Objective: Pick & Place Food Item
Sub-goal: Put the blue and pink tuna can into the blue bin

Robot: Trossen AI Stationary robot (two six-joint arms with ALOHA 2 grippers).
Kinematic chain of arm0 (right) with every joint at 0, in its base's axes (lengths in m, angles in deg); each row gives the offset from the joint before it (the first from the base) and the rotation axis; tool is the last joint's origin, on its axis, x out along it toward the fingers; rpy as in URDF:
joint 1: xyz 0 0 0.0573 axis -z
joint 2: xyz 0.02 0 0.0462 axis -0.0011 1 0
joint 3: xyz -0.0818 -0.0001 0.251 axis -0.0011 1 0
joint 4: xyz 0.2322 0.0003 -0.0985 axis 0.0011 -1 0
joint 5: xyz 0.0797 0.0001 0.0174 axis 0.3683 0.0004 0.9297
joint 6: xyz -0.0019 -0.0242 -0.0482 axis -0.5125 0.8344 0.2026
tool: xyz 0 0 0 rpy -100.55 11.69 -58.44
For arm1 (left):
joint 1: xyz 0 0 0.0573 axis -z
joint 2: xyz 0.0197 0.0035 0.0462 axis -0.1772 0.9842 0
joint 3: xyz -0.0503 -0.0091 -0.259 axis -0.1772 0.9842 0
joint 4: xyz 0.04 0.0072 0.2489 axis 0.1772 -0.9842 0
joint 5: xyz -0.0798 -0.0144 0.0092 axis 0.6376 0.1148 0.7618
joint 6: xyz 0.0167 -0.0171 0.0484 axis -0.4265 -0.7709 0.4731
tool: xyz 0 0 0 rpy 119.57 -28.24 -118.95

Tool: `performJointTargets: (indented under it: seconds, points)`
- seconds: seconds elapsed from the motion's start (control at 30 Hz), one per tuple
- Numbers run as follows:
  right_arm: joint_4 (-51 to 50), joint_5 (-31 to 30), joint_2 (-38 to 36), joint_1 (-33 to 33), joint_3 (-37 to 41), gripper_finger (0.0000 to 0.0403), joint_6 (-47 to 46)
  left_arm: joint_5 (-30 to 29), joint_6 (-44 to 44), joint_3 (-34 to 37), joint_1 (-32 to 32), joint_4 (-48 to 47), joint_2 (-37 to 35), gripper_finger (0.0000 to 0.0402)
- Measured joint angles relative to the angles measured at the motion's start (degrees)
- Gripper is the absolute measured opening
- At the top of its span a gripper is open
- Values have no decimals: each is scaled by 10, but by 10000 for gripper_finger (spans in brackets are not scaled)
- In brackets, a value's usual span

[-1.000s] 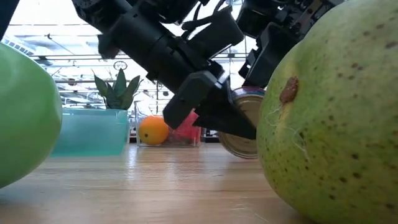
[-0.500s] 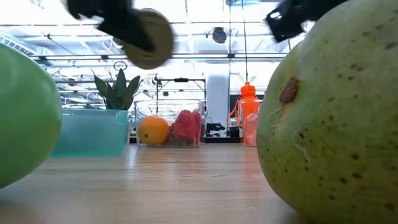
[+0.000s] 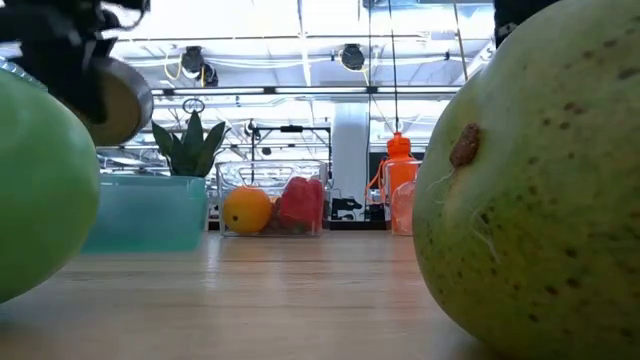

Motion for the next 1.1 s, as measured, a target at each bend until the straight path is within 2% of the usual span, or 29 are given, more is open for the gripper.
performJointTargets:
  seconds: [0.13,0.33,0.67,0.93,1.1]
  points:
    - [3,2,-39,9,33,12,-16,33,-35,0,-10,-59,44,177]
    - [3,4,-51,10,47,2,-29,57,-33,2,-26,-54,82,177]
    - [3,6,-51,10,47,2,-48,88,-21,47,-53,-43,86,177]
    - [19,7,-51,10,47,1,-47,88,-26,89,-79,15,86,177]
    - [20,19,-49,9,47,1,-47,84,-25,98,-84,17,85,177]
